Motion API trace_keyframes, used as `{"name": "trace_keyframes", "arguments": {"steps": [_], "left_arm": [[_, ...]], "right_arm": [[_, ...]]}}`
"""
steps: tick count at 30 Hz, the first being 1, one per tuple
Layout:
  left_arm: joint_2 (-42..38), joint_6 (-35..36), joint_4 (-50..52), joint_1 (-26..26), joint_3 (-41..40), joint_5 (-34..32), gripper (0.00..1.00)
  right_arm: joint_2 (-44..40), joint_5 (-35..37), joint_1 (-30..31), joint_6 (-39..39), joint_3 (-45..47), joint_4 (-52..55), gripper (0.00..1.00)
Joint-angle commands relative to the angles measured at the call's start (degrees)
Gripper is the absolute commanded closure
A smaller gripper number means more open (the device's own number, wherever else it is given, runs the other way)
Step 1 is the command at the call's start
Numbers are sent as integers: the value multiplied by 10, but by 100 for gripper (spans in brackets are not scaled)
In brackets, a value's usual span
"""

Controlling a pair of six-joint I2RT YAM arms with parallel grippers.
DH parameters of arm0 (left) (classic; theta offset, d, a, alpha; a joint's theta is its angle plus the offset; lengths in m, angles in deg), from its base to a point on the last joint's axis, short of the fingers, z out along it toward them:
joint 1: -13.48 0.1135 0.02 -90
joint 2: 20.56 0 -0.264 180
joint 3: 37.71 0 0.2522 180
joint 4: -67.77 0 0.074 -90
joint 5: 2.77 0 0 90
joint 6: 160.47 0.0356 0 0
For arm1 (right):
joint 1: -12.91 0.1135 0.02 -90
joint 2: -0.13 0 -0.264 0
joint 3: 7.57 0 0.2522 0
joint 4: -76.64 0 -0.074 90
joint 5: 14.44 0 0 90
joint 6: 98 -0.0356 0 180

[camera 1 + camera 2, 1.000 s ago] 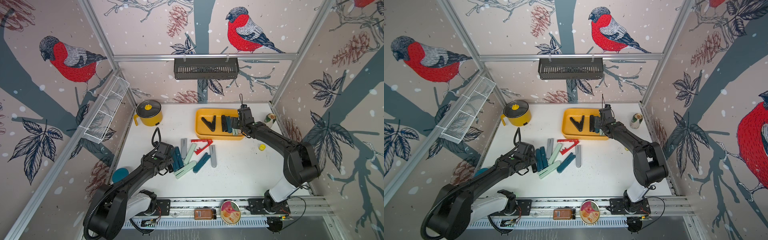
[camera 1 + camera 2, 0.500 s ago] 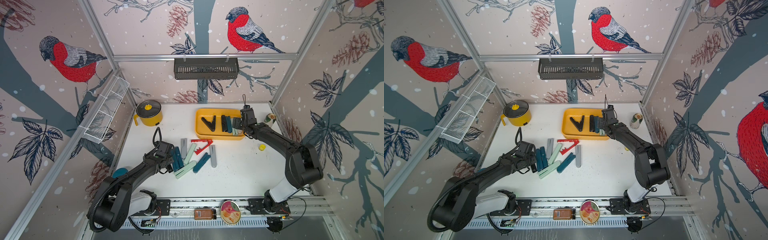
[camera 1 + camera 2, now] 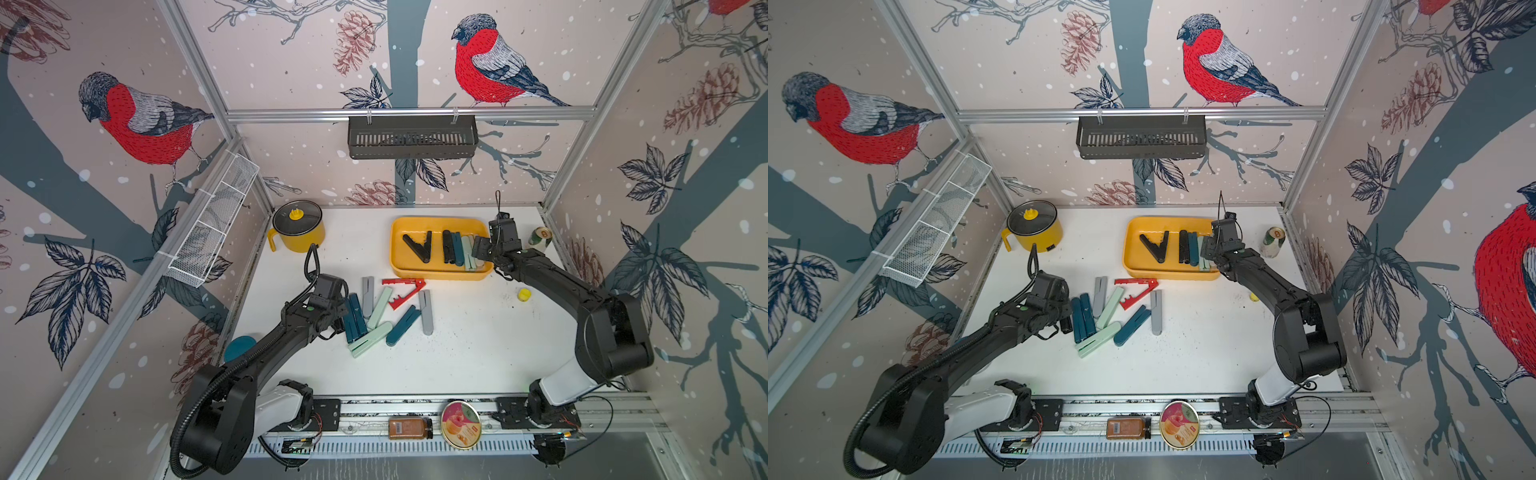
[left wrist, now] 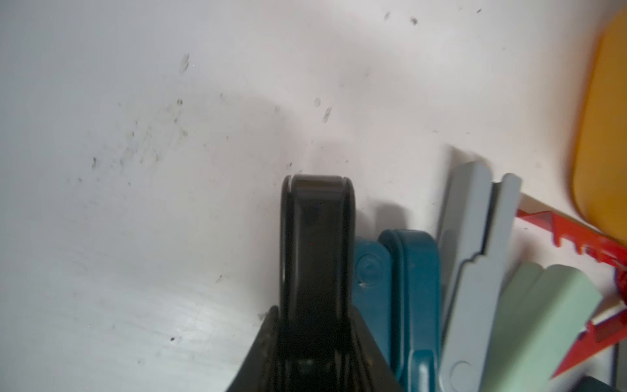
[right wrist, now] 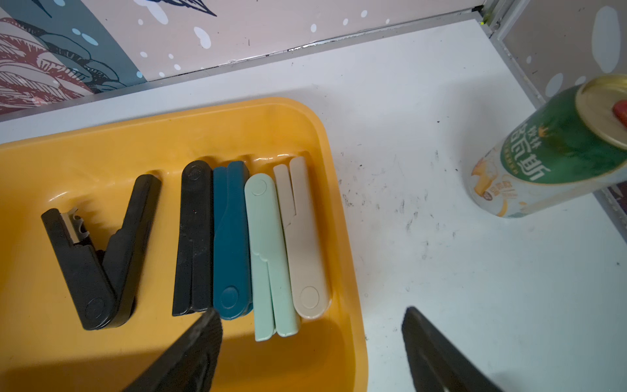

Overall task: Put the pruning pliers into the storage box
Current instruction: Pick up the pruning pliers from the center of the board, then place the pruning pliers in the storage box.

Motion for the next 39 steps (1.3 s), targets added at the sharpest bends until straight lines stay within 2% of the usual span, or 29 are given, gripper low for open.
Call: {"name": "trace_keyframes", "arguments": {"steps": [1, 4, 7, 11, 19, 30, 39], "left_arm": [[-10, 38, -2, 0, 32, -21, 82], [-1, 71, -35, -5, 74, -3, 83], [41, 101, -50, -29, 133, -6, 84], [125, 138, -64, -67, 239, 0, 85], [335, 196, -86, -137, 467, 55, 85], [605, 198, -22, -168, 760, 151, 86], [699, 159, -18, -175, 844, 212, 86]], "right_arm": [[-13, 4, -11, 0, 8, -11, 16], [-25, -4, -26, -1, 19, -15, 16], [-36, -12, -37, -2, 30, -16, 16], [-49, -18, -47, -5, 43, -17, 16], [-65, -26, -60, -9, 56, -13, 15], [-75, -27, -67, -9, 63, -6, 15], [-86, -31, -77, -8, 72, -4, 15]]}}
